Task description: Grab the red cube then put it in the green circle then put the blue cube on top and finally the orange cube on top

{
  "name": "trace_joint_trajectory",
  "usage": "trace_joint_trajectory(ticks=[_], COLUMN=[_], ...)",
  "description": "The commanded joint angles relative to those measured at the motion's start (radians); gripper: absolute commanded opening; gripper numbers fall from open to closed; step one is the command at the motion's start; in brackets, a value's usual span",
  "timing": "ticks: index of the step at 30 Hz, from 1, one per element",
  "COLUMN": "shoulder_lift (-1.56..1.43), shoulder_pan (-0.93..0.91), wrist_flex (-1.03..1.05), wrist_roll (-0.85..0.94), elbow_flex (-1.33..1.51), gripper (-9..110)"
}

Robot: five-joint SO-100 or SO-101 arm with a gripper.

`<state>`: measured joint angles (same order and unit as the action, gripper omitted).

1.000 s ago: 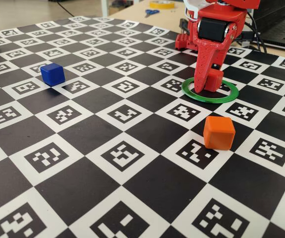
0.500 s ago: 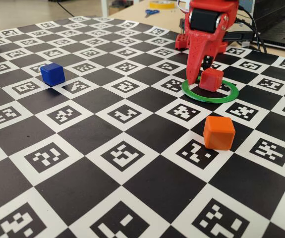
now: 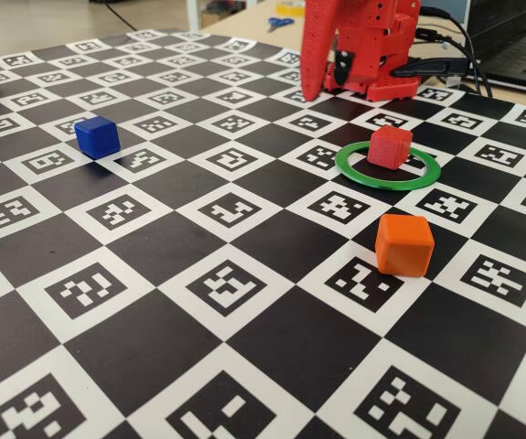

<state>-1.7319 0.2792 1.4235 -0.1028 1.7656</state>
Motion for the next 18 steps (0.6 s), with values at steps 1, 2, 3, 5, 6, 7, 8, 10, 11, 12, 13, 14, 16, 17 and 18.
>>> trace_joint_trajectory(ticks=[1, 2, 3, 5, 6, 7, 8, 10, 11, 12, 13, 14, 16, 17, 18], shoulder_lift=[0.015, 0.035, 0.057, 0.117, 0.150, 0.186, 0.219, 0.273, 0.298, 0.327, 0.357, 0.383, 0.433, 0.457, 0.474], shoulder_pan=[-0.107, -0.140, -0.169, -0.232, -0.256, -0.279, -0.301, -0.341, -0.362, -0.383, -0.403, -0.420, -0.449, -0.460, -0.469], wrist_flex=[0.031, 0.034, 0.034, 0.049, 0.066, 0.083, 0.100, 0.110, 0.115, 0.120, 0.124, 0.127, 0.135, 0.140, 0.143], wrist_roll=[0.133, 0.146, 0.169, 0.193, 0.196, 0.204, 0.209, 0.232, 0.239, 0.249, 0.261, 0.273, 0.298, 0.318, 0.334], elbow_flex=[-0.169, -0.201, -0.236, -0.328, -0.383, -0.440, -0.494, -0.578, -0.618, -0.661, -0.703, -0.738, -0.796, -0.816, -0.828], gripper=[34, 34, 34, 34, 34, 34, 34, 34, 34, 34, 34, 34, 34, 34, 34])
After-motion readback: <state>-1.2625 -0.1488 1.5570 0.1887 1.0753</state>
